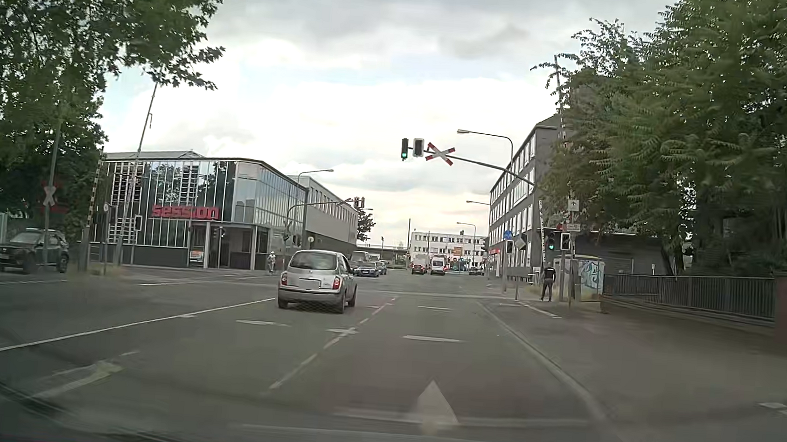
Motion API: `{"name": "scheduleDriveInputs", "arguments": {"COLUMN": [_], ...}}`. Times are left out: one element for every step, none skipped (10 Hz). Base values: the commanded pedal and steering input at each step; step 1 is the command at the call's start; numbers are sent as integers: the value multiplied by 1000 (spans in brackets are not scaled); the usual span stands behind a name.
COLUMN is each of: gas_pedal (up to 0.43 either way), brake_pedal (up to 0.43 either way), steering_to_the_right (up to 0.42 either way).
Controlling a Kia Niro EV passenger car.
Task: Follow the waypoints while adhering to traffic rules and regulations
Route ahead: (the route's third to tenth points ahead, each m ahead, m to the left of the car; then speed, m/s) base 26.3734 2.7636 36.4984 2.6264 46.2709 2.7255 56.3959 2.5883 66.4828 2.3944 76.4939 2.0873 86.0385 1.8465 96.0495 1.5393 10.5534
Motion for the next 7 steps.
{"name": "scheduleDriveInputs", "arguments": {"gas_pedal": [248, 248, 240, 220, 138, 79, 8], "brake_pedal": [18, 18, 18, 18, 18, 18, 24], "steering_to_the_right": [32, 24, 16, 9, 3, 2, 2]}}
